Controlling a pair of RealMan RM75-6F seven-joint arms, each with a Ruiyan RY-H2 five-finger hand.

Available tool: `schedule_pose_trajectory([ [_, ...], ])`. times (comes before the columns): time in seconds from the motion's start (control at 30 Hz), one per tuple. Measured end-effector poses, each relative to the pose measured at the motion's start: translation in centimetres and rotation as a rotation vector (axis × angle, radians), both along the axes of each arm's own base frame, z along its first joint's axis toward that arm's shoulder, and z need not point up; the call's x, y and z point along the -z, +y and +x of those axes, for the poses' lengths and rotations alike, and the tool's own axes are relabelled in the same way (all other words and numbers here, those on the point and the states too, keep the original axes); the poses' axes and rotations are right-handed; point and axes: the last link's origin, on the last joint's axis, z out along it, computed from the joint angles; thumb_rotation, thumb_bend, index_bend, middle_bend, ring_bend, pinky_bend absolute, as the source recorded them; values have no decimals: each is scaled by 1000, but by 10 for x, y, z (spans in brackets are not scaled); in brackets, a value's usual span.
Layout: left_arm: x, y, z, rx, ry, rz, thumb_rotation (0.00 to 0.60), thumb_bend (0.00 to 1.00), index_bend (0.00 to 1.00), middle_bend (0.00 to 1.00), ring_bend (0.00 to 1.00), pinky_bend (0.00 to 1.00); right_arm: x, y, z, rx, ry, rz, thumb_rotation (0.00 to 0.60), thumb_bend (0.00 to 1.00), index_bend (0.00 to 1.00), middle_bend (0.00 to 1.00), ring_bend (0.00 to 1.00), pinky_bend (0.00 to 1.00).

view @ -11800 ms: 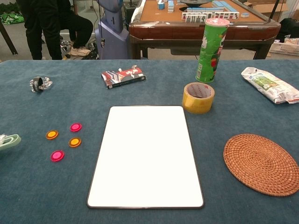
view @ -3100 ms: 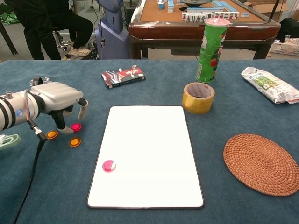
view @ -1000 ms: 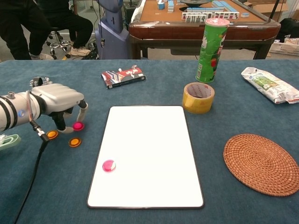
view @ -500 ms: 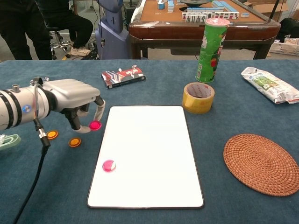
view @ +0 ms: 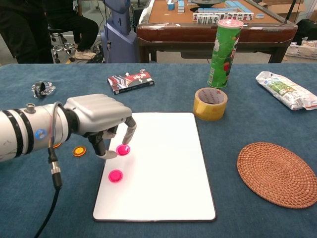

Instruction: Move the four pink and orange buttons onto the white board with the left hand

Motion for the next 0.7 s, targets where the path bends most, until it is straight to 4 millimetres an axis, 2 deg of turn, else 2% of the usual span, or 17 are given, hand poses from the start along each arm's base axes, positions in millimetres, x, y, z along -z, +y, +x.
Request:
schedule_pose_trajectory([
  [0.33,9,2,-11,-11,38,2,600,323,582,1000,1000,1000,0,0,0,0,-1,3,600,10,404,261,244,321],
  [0.7,9,2,-14,-17,45,0,600,323,414,1000,1000,1000,-1,0,0,0,-3,-1,600,10,404,260,244,321],
])
